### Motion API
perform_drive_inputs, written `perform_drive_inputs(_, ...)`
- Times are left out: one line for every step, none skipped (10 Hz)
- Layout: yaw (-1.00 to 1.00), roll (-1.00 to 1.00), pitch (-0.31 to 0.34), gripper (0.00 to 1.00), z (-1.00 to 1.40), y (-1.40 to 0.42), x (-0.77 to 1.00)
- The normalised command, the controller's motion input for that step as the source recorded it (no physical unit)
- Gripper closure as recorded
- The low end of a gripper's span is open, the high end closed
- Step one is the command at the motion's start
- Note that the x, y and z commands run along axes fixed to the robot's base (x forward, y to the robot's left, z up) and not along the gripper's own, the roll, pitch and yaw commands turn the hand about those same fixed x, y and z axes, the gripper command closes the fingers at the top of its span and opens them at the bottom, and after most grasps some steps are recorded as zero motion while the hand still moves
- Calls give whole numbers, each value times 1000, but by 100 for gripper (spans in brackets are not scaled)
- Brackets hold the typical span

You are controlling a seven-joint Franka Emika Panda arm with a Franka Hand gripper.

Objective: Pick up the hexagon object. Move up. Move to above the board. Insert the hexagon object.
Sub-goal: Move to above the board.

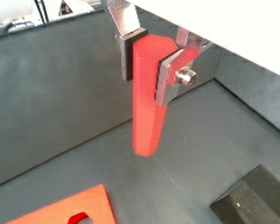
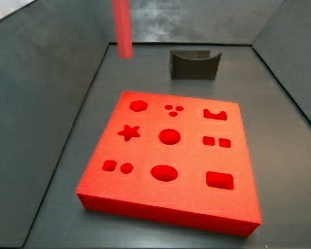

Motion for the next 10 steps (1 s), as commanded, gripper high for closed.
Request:
perform_drive_inputs(41, -36, 76, 100, 1000, -121, 37)
perform_drive_inputs(41, -36, 74, 100, 1000, -117, 32)
perform_drive_inputs(41, -32, 69, 100, 871, -87, 18)
perform_drive_inputs(41, -31, 69, 100, 762, -71, 12)
perform_drive_inputs(40, -33, 71, 100, 491, -44, 4)
perform_drive_inputs(39, -36, 69, 100, 329, -33, 4)
perform_drive_inputs(38, -40, 72, 100, 170, -26, 2)
perform_drive_inputs(-1000, 9, 260, 100, 213, -1000, 435)
perform_drive_inputs(-1000, 11, 256, 100, 189, -1000, 445)
perform_drive_inputs(-669, 38, 299, 100, 182, -1000, 506)
